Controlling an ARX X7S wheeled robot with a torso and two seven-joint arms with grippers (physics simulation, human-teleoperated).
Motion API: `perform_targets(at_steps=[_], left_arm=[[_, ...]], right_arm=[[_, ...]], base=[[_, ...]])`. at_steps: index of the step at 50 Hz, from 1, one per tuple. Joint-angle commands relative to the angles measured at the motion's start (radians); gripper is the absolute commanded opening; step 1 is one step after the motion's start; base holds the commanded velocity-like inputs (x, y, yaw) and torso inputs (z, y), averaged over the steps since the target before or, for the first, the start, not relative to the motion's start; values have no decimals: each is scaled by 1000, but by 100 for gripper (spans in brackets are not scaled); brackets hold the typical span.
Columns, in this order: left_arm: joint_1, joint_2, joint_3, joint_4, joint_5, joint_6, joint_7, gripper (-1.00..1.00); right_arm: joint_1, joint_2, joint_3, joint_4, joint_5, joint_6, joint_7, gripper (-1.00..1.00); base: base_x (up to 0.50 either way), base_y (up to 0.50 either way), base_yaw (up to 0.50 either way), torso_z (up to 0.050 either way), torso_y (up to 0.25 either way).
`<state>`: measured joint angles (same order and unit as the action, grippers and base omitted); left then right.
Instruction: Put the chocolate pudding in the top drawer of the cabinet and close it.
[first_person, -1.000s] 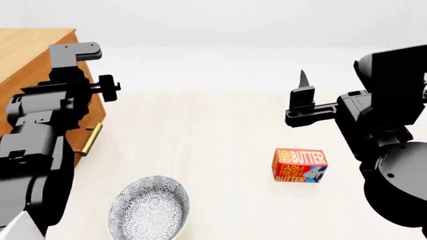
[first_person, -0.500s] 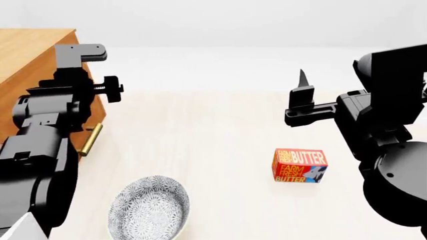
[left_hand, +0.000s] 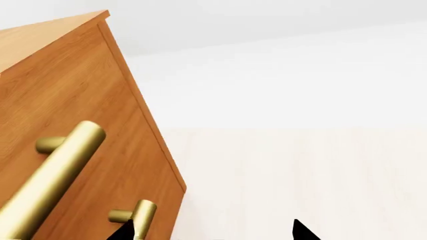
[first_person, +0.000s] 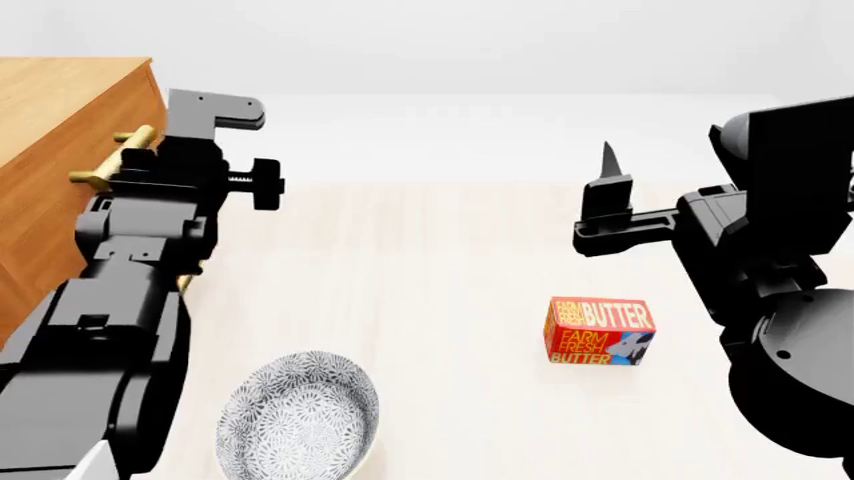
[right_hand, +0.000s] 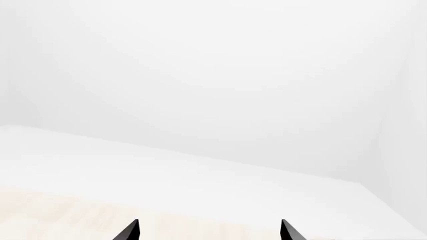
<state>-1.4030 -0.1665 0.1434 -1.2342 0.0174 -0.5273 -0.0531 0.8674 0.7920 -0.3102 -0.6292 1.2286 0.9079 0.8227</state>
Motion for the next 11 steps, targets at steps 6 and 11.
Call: perform_targets(at_steps=[6,11], left_arm=[[86,25,33,170,5,-83,33,100],[107,29,41,213,5,-105,39,100]], right_arm=[[-14,5,1,1,-8,-15,-6,100],[-20,8,3,1,-9,-20,-8,100]], base=[[0,0,0,0,0],[0,0,0,0,0]])
